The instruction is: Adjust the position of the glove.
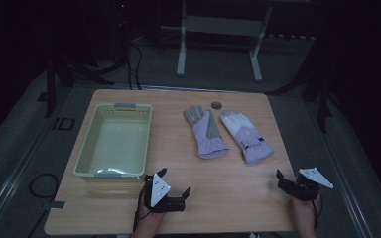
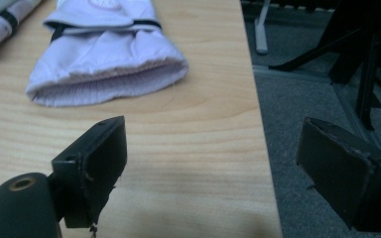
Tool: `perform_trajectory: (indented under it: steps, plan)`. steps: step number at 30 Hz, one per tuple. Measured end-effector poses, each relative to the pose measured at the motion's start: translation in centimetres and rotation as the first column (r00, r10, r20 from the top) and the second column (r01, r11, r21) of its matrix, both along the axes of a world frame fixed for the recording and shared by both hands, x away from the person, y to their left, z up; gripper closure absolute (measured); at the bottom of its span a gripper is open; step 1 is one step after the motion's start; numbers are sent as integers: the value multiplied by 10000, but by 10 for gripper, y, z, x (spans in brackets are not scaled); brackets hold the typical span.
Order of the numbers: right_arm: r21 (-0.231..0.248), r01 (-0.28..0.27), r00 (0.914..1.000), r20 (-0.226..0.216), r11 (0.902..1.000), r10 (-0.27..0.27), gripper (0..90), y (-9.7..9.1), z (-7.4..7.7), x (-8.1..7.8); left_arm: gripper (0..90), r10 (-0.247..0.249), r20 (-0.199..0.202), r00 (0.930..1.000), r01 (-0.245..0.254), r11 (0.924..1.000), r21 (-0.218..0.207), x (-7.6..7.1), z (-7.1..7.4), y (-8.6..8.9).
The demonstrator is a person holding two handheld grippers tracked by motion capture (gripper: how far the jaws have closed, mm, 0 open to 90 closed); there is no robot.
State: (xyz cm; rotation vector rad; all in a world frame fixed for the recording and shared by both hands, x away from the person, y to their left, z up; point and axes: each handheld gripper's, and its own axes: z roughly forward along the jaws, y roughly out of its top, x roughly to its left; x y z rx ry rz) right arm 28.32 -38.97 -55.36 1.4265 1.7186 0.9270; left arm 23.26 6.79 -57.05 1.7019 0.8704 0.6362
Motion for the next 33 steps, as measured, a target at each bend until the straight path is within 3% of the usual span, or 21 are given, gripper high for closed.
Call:
perform_trajectory:
  steps: [11, 15, 17, 21, 26, 29, 33]
  plan:
    - [11, -103, 9999, -82, 9999, 103, 123, 0, 0, -3, 0, 40, -14, 10000, -40, 10000, -51, 0, 0, 0]
    - [375, -406, 9988, -272, 9985, 416, 122, 0, 5, -5, 0, 40, -66, 10000, -40, 10000, -68, 1, 0, 0]
    - [715, -492, 9986, -171, 9962, 506, 122, -2, 14, -5, 0, 29, -59, 10000, -29, 10000, -67, 1, 0, 0]
    - [619, -607, 9979, 261, 9962, 592, 122, 1, 30, -4, 0, 32, -27, 10000, -32, 10000, -50, 0, 0, 0]
    - [565, -938, 9955, 189, 9940, 929, 123, 7, 49, 0, 0, 28, -31, 10000, -28, 9999, -107, 0, 0, 1]
    - [730, -1581, 9873, 278, 9847, 1564, 123, 14, 67, 6, 0, 72, -56, 10000, -73, 9999, -116, 0, 0, 2]
    - [555, -1760, 9841, 339, 9828, 1743, 123, 20, 81, 11, 0, 90, -132, 9999, -92, 9998, -175, 1, 0, 3]
